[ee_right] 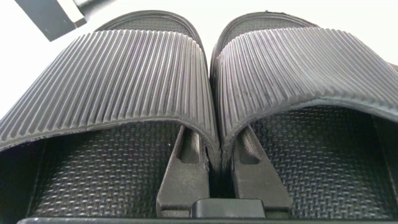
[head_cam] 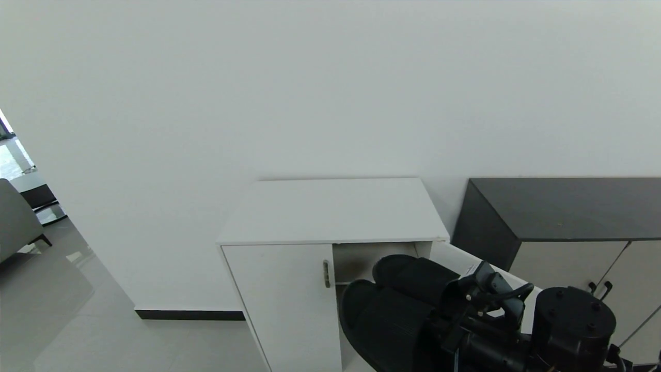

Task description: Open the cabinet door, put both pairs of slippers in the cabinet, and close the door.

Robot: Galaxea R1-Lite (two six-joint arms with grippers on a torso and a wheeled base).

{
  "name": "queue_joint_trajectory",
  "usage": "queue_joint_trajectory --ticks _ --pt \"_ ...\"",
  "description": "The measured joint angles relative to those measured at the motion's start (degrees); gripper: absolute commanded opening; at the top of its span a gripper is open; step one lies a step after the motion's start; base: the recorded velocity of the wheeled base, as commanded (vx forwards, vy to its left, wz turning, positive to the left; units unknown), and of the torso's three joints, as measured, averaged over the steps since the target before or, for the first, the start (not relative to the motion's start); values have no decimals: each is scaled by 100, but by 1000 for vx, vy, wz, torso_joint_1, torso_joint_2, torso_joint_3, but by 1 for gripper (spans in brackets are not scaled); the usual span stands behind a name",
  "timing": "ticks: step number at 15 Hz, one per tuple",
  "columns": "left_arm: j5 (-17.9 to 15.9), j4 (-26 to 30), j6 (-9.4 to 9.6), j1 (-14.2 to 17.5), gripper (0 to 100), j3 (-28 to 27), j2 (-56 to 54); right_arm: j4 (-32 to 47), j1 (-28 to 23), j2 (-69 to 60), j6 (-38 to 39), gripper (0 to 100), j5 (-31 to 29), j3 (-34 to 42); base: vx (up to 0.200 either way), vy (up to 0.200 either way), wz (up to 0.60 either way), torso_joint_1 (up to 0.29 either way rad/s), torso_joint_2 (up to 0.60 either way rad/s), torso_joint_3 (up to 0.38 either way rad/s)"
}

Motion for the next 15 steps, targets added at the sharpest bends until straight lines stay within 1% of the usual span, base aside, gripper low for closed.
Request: queue_joint_trajectory --ticks 5,7,9,12,15 --pt "0 0 -5 -5 0 0 0 -321 13 232 -57 0 27 79 0 0 0 0 0 0" --pt "0 -1 -10 2 0 0 0 -380 -15 306 -57 0 77 137 0 0 -600 -29 56 27" --pt "2 -1 -13 -2 0 0 0 -417 13 374 -60 0 196 208 0 0 -600 -156 310 163" --pt "0 2 -13 2 0 0 0 -413 5 433 -60 0 199 234 0 0 -600 -152 341 178" --pt "0 5 -16 -2 0 0 0 -404 -4 455 -84 0 191 250 0 0 0 -136 281 150"
